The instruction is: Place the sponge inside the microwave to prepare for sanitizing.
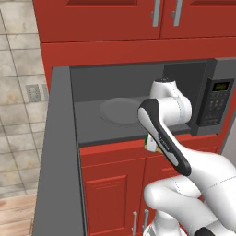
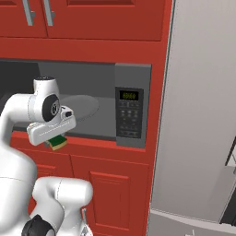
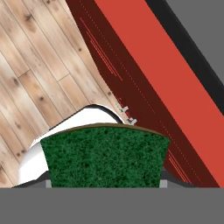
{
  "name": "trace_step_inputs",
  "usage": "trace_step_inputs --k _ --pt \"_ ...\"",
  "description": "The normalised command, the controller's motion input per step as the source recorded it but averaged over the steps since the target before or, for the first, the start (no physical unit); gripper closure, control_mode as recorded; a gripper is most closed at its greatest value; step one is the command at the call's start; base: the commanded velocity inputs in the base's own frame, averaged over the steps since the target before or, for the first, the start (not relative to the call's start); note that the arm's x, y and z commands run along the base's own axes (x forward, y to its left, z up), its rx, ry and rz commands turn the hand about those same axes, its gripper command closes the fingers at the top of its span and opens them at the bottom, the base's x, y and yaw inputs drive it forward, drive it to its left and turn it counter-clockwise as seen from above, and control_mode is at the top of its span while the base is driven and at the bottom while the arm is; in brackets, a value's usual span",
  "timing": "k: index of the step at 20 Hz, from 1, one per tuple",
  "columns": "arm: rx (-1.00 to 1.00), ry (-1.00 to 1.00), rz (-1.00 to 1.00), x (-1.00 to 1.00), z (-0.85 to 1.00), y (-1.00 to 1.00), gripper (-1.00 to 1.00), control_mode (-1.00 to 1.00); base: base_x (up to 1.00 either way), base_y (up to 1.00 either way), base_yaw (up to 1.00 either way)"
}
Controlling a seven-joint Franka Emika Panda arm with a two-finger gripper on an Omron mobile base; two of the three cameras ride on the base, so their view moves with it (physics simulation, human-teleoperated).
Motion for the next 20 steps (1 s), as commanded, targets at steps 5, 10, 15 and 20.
trace_step_inputs --k 5,10,15,20 --pt "0.04 -0.03 -0.01 -0.05 0.0 0.0 1.0 -1.0 -0.03 0.0 0.0" --pt "0.09 -0.12 -0.09 -0.09 0.01 0.0 1.0 -1.0 0.0 0.0 0.0" --pt "0.11 -0.22 -0.11 -0.07 0.11 0.01 1.0 -1.0 0.0 0.0 0.0" --pt "0.02 -0.16 -0.23 -0.03 0.18 0.08 1.0 -1.0 0.0 0.0 0.0"
